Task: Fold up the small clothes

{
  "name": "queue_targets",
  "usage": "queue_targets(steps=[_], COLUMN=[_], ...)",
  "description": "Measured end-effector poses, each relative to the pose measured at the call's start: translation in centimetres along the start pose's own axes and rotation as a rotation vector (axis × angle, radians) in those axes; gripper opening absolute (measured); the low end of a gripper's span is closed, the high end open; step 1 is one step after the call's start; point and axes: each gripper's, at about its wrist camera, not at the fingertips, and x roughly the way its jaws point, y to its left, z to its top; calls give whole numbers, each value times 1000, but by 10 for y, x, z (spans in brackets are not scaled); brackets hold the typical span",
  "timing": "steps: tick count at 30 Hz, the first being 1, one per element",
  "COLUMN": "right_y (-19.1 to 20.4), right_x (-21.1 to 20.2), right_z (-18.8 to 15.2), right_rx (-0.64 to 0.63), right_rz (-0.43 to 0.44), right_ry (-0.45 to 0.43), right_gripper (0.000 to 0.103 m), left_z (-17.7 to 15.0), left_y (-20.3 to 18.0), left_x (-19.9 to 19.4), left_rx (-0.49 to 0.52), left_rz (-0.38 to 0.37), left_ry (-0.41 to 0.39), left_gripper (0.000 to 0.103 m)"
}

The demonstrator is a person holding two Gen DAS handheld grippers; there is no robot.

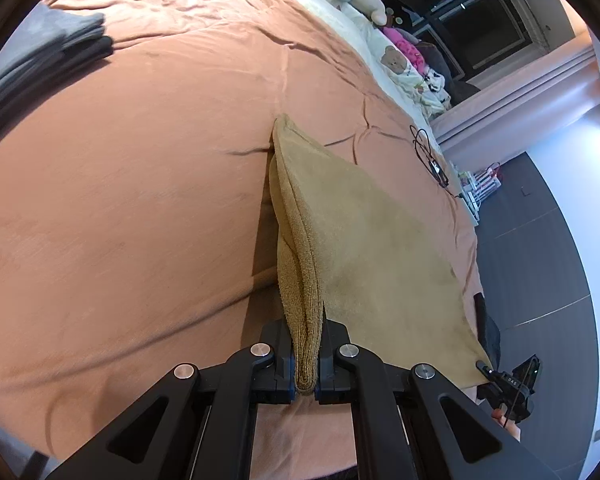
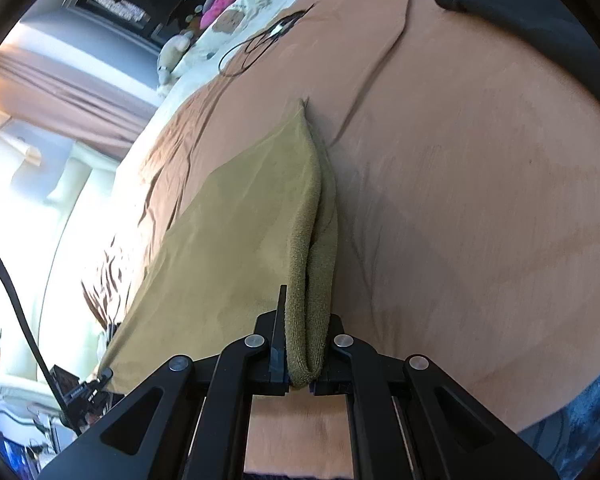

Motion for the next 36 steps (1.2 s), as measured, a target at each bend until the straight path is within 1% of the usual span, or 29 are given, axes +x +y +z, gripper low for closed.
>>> queue_targets(steps=[6,16,19,22,23,25,26,27,29,31,34,36], right_y=[3,3,1,3,6,14,19,25,35,49,68,86], right_x=[-1,-11,-9,-6,-6,-10,-12,-15,-23,-29,-32,-26], right_z=[-10,-24,-26,-25,-24,-22,-21,-20,-18,-15,-18,-23], right_rx=[-28,-49,-62,-76,-91,-125,-143,-158,-184,-219,-262,-304], right_rz=[-12,-29,-42,-80,-105,-155,-172,-181,-193,-214,-185,-182], right_ry=[24,23,37,61,65,44,31,19,-14,-40,-51,-44], right_gripper=[2,2,2,4,5,12,21,39,61,61,61,61], left_z=[-20,-48,-53,-58,-61,-65,-66,-68,-69,-72,-76,-80], left_y=[21,36,42,46,47,48,49,50,52,55,59,61], left_x=[-17,-35,-32,-21,-16,-11,-9,-8,-7,-9,-8,-9], left_rx=[-36,-61,-71,-82,-88,-87,-87,-91,-99,-102,-123,-137], left_rz=[-13,-39,-40,-32,-18,-5,-10,-19,-30,-41,-68,-76], left_ry=[-1,1,9,40,52,55,58,59,50,33,25,14], left_gripper=[5,5,5,6,7,8,10,14,35,41,41,41])
